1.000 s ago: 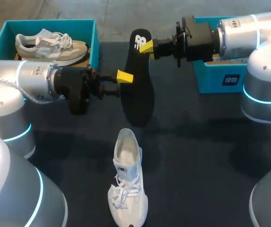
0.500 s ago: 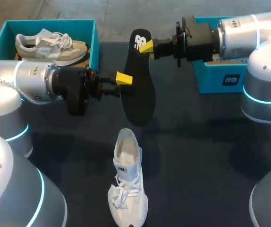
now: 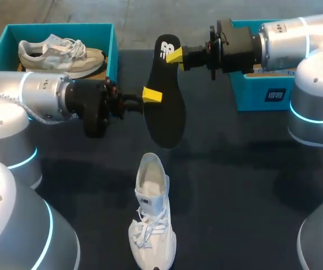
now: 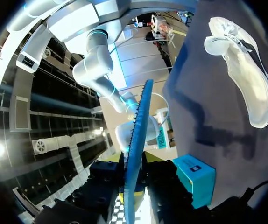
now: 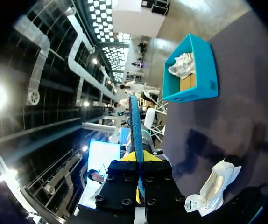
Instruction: Take the shoe out of the shoebox, open the shoe tongue, remove and reinsert the insole, then place the shoe into the shoebox
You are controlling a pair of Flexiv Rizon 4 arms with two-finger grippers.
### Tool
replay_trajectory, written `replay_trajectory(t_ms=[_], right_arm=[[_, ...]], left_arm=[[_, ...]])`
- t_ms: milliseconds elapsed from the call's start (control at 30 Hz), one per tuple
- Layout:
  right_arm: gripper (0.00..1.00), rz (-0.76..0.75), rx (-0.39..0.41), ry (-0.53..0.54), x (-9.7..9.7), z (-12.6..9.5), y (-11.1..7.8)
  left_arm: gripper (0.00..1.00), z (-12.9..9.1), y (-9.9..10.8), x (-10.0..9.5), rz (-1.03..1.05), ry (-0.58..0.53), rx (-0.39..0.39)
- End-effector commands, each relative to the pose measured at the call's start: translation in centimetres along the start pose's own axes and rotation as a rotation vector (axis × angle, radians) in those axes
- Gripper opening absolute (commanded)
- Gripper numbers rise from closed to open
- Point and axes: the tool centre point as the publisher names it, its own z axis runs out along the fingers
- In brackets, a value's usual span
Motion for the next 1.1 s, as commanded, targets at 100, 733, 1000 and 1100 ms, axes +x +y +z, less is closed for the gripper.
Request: replay_trajectory(t_ms=[100, 733, 1000, 1100], right_arm=[[0.0, 0.0, -0.003, -0.001, -0.04, 0.19, -0.05], [0.0, 0.001, 0.0, 0.003, -0.01, 0.18, 0.09], [1.0, 0.0, -0.013, 0.005, 0.06, 0.07, 0.04], [1.0, 0.0, -0.015, 0.006, 0.17, 0.0, -0.28]], left_arm=[[0.16, 0.29, -0.26, 0.03, 0.004, -0.005, -0.014], [0.0, 0.38, -0.1, -0.1, 0.0, -0.012, -0.017], [0.0, 0.37, -0.06, -0.14, 0.012, -0.001, -0.021], [0.0, 0.12, -0.08, -0.1, 0.017, 0.007, -0.027]])
